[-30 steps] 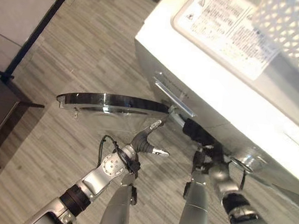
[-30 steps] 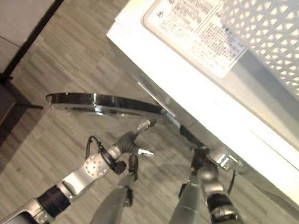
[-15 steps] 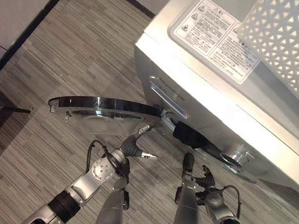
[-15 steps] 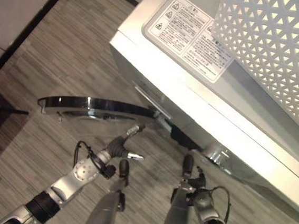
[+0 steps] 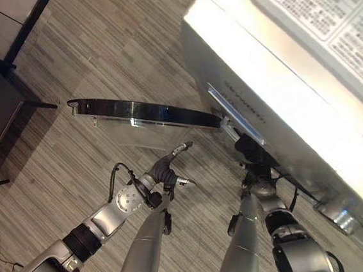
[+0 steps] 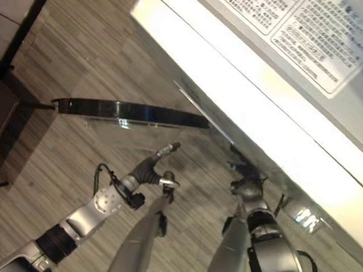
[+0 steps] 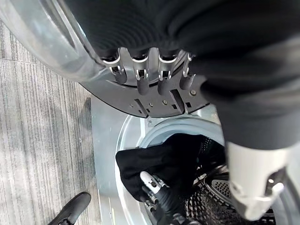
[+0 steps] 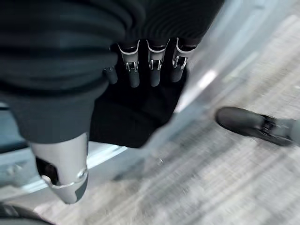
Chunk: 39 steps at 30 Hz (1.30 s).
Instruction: Grab the laundry basket,head to the washer,open it,put in the laundry and shut it.
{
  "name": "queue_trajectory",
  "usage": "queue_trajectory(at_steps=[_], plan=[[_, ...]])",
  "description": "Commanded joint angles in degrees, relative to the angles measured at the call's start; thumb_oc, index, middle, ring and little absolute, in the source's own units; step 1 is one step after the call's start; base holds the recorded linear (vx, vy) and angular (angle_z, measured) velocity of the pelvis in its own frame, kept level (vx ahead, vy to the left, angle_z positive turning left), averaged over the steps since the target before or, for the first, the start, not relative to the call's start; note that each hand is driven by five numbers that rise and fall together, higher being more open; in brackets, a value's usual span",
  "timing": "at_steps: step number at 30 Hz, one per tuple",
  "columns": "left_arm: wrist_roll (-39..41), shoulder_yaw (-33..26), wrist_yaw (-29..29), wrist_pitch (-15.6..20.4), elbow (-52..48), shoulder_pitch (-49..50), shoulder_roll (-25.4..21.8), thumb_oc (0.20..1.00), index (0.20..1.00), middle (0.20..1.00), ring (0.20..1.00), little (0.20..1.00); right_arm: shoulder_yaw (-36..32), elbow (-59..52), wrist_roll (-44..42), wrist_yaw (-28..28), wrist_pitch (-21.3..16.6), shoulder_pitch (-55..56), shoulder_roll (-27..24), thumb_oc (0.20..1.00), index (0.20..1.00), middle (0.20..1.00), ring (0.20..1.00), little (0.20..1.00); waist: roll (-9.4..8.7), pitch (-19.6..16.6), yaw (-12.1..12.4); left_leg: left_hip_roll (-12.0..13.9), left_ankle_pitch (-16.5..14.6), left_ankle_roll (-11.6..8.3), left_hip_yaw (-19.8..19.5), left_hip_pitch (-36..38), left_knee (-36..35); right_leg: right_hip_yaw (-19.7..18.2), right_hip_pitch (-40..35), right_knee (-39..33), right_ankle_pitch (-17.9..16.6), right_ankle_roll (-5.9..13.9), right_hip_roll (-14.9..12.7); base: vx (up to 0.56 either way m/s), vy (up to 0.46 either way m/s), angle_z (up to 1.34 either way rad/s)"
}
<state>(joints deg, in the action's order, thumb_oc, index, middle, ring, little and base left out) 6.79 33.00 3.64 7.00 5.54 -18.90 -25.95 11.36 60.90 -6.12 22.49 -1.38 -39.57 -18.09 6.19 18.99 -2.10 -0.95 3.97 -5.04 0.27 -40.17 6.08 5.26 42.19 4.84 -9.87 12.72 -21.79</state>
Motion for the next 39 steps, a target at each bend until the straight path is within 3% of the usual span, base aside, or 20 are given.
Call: queue_trajectory(at_steps=[1,4,10,18,24,29,39], plan=[[0.7,0.4,0.4,2.6,-5.5,2.0,-0.2,1.0,1.0,1.0,1.0,1.0,0.5,-0.7,-0.8,2.1,-0.4,1.7,-1.7,1.0,1.0,1.0,1.0,1.0,0.02,-0.5,0.6,-1.1,-10.4,0.82,2.2,-0.6,9.0,-1.6,3.5,1.2,-1.1,-0.18,-0.9,-0.01,0.017,0.05],[0.6,0.8,0.2,2.4,-5.6,1.8,-0.3,1.0,1.0,1.0,1.0,1.0,-0.7,3.3,-0.2,2.4,0.9,1.1,-2.9,1.0,1.0,1.0,1.0,1.0,0.88,-0.2,0.8,-1.1,-10.7,1.03,2.4,-1.4,9.8,-1.9,4.6,2.4,-0.7,-0.13,-1.2,0.0,0.007,0.06],[-1.2,0.1,-0.1,1.7,-5.2,1.4,-0.9,1.0,1.0,1.0,1.0,1.0,-1.4,6.6,-1.2,0.9,1.3,4.2,-1.5,1.0,1.0,1.0,1.0,1.0,0.55,-0.3,0.3,-1.0,-11.1,1.18,2.8,-1.4,9.9,-1.9,5.0,2.6,-0.7,-0.01,-1.1,0.0,-0.011,0.03],[-2.0,-2.5,1.1,2.1,-4.4,2.0,-0.2,1.0,1.0,1.0,1.0,1.0,0.5,-4.7,-2.0,-2.5,-1.1,18.1,3.3,1.0,1.0,1.0,1.0,1.0,-2.51,-0.4,-3.1,-0.6,-11.0,1.04,3.9,-1.1,8.9,-1.4,4.8,0.3,-2.2,0.33,0.0,0.0,-0.007,-0.02],[-2.0,-2.8,1.7,2.3,-4.1,2.4,-0.7,1.0,1.0,1.0,1.0,1.0,0.5,-7.1,-2.5,-3.4,-1.5,21.3,3.7,1.0,1.0,1.0,1.0,1.0,-3.53,-0.7,-4.3,-0.4,-10.9,0.92,4.2,-1.3,8.7,-1.5,4.8,-1.2,-3.2,0.43,0.4,0.0,-0.014,-0.13],[-0.3,-2.4,1.8,2.5,-4.4,2.1,-0.3,1.0,1.0,1.0,1.0,1.0,-1.5,-1.8,-4.8,-2.0,-1.2,16.7,4.0,1.0,1.0,1.0,1.0,1.0,-2.75,-0.8,-4.0,-0.6,-10.8,0.97,4.5,-2.4,9.3,-1.9,5.3,-2.2,-3.7,0.66,0.3,0.0,-0.013,-0.07],[-0.3,-0.4,0.5,2.9,-4.8,2.3,-0.7,1.0,1.0,1.0,1.0,1.0,-2.6,3.6,-3.7,0.9,-0.6,5.8,-2.3,1.0,1.0,1.0,1.0,1.0,-0.35,-0.3,-1.7,-0.7,-10.6,1.14,5.0,-3.3,9.2,-2.5,6.7,-2.8,-4.1,0.97,0.1,0.0,-0.008,-0.02]])
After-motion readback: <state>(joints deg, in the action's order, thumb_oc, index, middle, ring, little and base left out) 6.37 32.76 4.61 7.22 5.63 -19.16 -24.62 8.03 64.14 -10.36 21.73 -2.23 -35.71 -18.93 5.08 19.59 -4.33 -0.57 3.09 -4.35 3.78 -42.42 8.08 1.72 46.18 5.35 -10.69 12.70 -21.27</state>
